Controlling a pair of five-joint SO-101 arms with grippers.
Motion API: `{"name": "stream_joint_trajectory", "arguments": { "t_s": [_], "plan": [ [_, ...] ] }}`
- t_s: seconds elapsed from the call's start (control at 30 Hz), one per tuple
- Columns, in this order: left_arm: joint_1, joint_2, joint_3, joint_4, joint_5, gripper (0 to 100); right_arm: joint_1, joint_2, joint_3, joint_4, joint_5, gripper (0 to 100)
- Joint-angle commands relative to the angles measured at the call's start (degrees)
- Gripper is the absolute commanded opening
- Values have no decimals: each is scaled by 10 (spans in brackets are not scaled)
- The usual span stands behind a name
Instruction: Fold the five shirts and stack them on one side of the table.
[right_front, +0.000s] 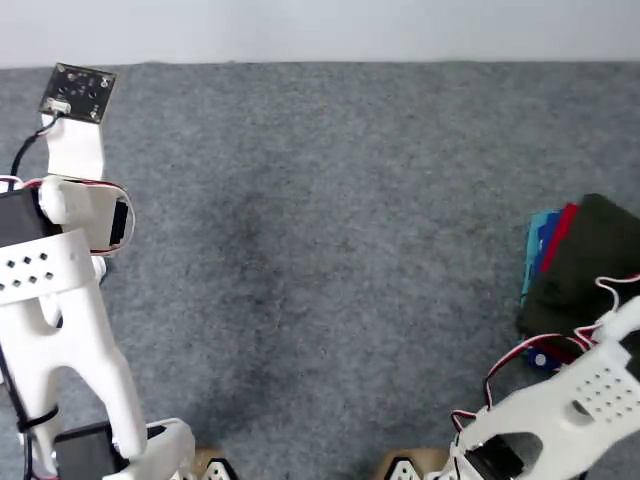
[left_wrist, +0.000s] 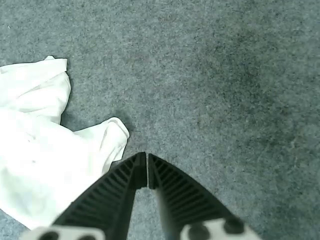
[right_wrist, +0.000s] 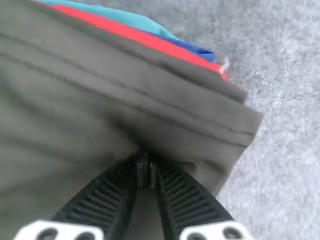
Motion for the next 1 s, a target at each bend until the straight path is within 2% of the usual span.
{"name": "stream_joint_trajectory", "arguments": {
  "t_s": [0.0,0.17,0.37,0.5,0.63,0.73,0.83,0.97],
  "plan": [
    [3,-18,-4,9,-5,14,7,0,-42,-7,4,9],
    [3,-18,-4,9,-5,14,-15,-54,-114,115,2,9],
    [3,-20,-4,9,-3,14,-78,-111,-139,234,1,9],
    [3,-23,-4,10,-2,14,-127,-85,-106,237,1,9],
    [3,-23,-4,10,-2,14,-161,0,-83,169,-5,9],
    [3,-23,-2,10,-2,14,-179,51,-86,130,-62,9],
    [3,-24,14,10,-2,14,-185,37,-107,153,-105,9],
    [4,-25,20,11,-2,14,-175,-22,-154,251,-147,9]
  ]
}}
